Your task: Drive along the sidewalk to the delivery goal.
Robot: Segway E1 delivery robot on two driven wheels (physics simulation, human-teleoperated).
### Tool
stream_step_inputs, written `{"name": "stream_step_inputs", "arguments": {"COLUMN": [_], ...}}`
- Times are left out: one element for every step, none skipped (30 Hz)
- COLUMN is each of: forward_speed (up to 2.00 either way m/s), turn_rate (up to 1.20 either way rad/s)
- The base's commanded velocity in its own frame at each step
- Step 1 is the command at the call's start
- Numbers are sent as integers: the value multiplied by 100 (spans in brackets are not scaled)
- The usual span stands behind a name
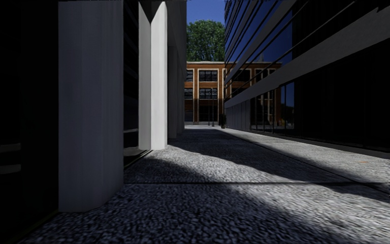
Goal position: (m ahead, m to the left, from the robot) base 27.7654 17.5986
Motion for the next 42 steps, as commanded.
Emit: {"name": "stream_step_inputs", "arguments": {"forward_speed": [200,200,200,200,200,200,200,200,200,200,200,200,200,200,200,200,200,200,200,200,200,200,200,200,200,200,200,200,200,200,200,200,200,200,200,200,200,200,200,200,200,200], "turn_rate": [0,0,0,0,0,0,0,0,0,0,0,0,0,0,0,0,0,0,0,0,0,0,0,0,0,0,0,0,0,0,0,0,0,0,0,0,0,0,0,0,0,0]}}
